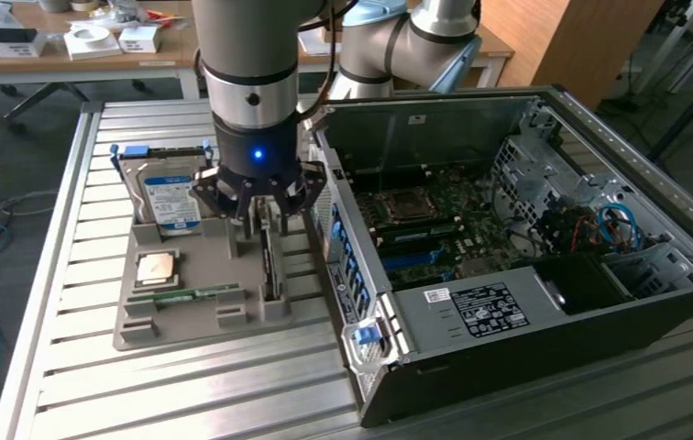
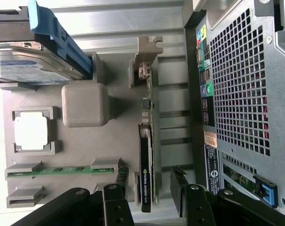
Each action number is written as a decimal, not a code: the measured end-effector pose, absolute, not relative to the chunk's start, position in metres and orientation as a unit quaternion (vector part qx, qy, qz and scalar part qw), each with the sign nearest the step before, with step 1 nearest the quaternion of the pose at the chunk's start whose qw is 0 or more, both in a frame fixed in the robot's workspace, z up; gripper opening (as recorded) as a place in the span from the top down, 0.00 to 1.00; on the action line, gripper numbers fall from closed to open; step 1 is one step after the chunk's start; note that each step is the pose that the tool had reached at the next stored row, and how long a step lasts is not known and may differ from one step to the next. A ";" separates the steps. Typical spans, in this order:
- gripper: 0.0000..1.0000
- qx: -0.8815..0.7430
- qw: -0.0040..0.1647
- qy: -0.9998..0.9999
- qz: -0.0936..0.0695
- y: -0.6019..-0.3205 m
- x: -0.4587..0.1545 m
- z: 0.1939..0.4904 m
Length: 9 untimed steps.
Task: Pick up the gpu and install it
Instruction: 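Pick up the gpu and move the gpu toward the slot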
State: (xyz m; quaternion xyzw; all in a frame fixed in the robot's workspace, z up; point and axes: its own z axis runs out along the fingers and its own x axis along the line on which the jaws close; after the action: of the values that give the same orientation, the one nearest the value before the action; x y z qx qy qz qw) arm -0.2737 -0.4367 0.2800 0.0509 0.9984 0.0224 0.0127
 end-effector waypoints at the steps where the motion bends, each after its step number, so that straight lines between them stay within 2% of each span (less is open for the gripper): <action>1: 0.51 0.051 0.013 0.998 0.022 -0.437 -0.274 0.279; 9: 0.51 0.051 0.013 0.998 0.022 -0.437 -0.274 0.267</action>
State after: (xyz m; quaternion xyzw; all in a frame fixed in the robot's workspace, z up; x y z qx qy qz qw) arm -0.2736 -0.4367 0.2671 0.0509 0.9984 0.0224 0.0128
